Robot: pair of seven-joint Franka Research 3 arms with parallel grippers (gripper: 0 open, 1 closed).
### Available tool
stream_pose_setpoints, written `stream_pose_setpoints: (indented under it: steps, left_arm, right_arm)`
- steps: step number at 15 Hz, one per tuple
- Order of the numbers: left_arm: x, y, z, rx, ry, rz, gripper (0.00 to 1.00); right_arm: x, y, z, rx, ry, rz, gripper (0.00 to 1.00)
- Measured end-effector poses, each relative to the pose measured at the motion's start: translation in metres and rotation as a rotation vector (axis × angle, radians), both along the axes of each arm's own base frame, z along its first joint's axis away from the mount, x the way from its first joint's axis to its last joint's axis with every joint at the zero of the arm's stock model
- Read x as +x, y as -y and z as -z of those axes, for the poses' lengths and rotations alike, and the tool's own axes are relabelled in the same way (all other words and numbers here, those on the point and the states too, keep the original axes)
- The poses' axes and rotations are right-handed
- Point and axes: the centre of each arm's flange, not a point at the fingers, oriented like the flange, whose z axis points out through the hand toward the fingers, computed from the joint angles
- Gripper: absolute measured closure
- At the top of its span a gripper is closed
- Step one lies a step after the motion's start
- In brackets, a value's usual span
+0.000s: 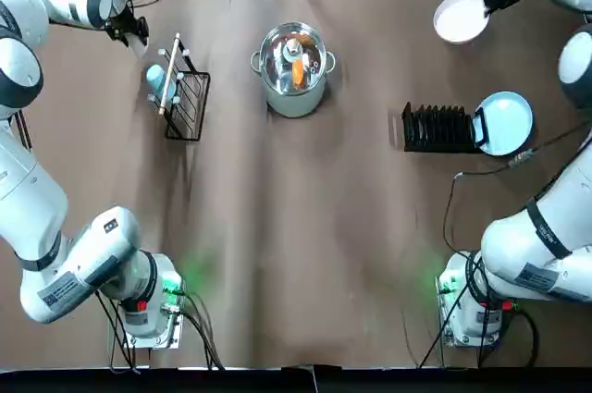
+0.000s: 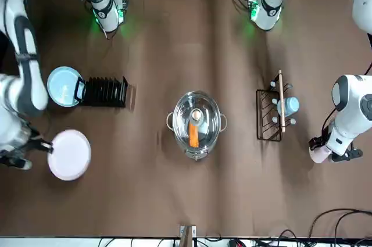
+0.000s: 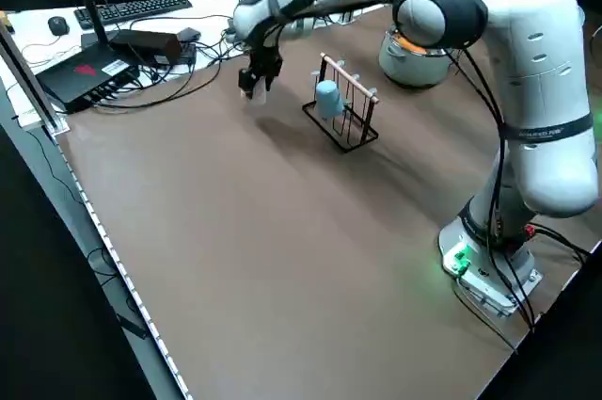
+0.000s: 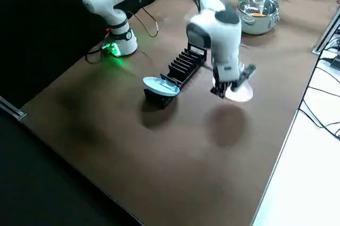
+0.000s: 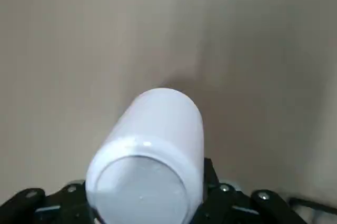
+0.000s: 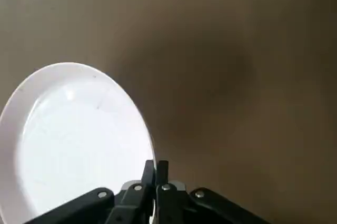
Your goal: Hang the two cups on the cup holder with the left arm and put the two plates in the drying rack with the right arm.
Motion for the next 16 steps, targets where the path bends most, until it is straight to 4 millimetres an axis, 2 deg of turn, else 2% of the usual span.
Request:
stream_pose_setpoints:
  steps: [2,3,4,7,12,16]
  left_arm:
    - [0.002,0.019,-0.022,-0.012,-0.023,-0.039,0.3]
    - [0.004,0.026,-0.034,-0.024,-0.039,-0.057,0.3]
    - [0.007,0.035,-0.057,-0.046,-0.063,-0.084,0.3]
    - [0.008,0.051,-0.079,-0.08,-0.072,-0.146,0.3]
    - [0.008,0.087,-0.094,-0.105,-0.091,-0.169,0.3]
    - [0.005,0.112,-0.1,-0.112,-0.118,-0.132,0.3]
  right_arm:
    - [-0.015,0.001,-0.046,-0.063,-0.044,-0.042,0.97]
    - [-0.023,0.002,-0.061,-0.111,-0.079,-0.063,0.97]
    - [-0.038,0.006,-0.078,-0.198,-0.143,-0.097,0.97]
    - [-0.063,0.008,-0.074,-0.297,-0.212,-0.145,0.97]
    - [-0.101,0.008,-0.045,-0.45,-0.327,-0.248,0.97]
    - [-0.115,-0.034,-0.036,-0.52,-0.355,-0.36,0.97]
